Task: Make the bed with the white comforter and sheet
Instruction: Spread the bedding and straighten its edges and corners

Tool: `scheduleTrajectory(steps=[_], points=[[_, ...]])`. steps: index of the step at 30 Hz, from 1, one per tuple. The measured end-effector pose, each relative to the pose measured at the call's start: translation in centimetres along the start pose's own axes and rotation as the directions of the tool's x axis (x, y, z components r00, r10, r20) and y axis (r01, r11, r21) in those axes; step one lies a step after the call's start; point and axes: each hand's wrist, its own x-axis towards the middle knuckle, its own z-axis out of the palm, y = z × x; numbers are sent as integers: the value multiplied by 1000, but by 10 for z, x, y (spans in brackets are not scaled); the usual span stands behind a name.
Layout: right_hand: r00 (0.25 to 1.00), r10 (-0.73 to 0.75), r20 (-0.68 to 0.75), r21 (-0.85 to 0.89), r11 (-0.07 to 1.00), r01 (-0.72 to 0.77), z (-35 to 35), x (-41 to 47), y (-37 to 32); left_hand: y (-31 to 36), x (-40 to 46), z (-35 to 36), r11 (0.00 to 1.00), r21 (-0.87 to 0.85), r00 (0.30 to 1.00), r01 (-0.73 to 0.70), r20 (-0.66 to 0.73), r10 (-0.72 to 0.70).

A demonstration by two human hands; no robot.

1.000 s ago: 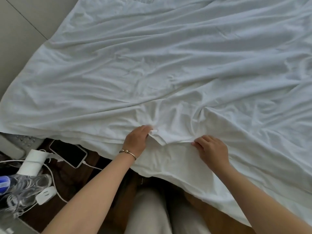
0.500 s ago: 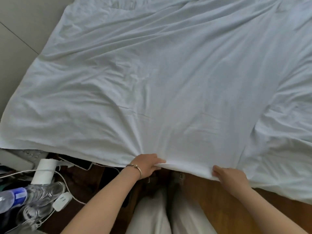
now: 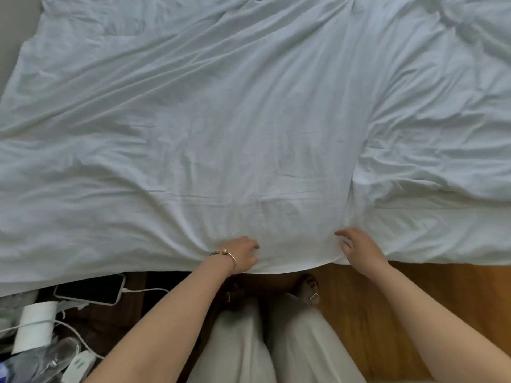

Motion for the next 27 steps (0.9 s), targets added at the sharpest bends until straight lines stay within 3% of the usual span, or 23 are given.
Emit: scheduleTrajectory(steps=[5,10,12,15,17,20,22,24,27], points=[[994,83,-71,65,995,-78,-42,5,53,109,39,-8,970,-18,966,-242,-96,239],[992,14,-124,-102,994,-27,-86,30,120,235,97,2,886,-26,874,-463,-177,452],[985,-40,-166,-207,978,5,-100,53,147,275,126,4,870,84,845,-485,-213,491],[987,-69,-143,-418,908,3,-121,97,181,308,173,4,919,286,888,-272,-293,354],[986,-96,-136,-472,882,21,-135,127,199,312,199,-1,963,255,904,-89,-385,186],[982,-157,-105,-516,853,81,-152,167,220,302,229,-8,959,276,731,-58,-642,230],[962,-227,-151,-506,854,122,-162,187,225,288,242,-7,925,380,659,-10,-693,292],[882,-375,-286,-459,862,218,-172,200,227,281,247,-10,895,445,621,18,-707,339],[688,-566,-455,-485,805,342,-181,207,237,288,253,-16,908,399,554,126,-788,269]])
